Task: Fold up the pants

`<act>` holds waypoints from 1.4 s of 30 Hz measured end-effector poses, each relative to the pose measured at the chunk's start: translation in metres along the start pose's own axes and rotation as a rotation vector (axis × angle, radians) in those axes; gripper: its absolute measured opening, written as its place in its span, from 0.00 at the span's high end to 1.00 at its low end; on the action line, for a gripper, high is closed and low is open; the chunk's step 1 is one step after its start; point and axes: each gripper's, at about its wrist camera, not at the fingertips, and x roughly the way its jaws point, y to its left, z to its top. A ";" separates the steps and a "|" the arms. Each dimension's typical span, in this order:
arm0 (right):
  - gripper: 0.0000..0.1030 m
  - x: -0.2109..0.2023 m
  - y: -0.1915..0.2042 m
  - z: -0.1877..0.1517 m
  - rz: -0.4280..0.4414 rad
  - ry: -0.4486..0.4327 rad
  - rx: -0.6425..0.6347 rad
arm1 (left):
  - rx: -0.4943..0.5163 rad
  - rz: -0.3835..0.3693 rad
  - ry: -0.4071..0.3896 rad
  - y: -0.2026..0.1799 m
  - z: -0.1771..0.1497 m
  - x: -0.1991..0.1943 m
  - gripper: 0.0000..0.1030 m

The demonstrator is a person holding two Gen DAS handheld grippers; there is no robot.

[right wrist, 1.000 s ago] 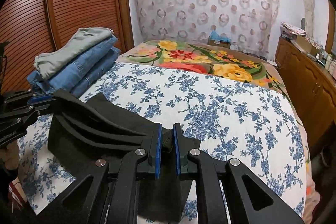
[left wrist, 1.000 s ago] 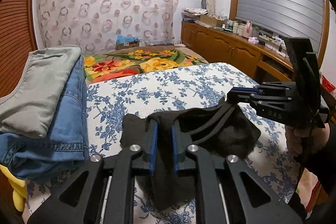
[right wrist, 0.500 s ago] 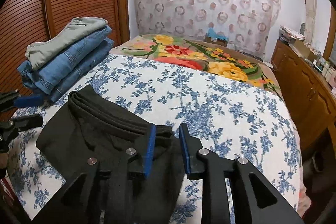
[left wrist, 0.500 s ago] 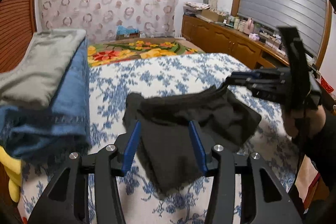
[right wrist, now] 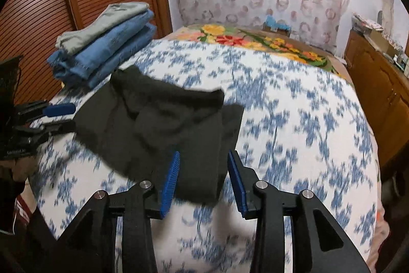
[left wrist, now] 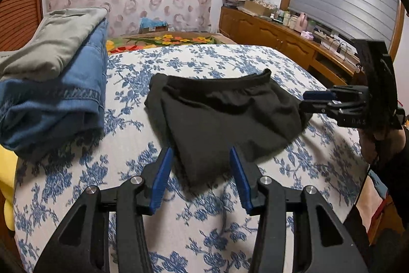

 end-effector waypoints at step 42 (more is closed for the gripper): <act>0.92 -0.034 0.014 -0.036 0.065 0.015 -0.027 | 0.019 -0.044 0.025 -0.014 -0.027 -0.034 0.90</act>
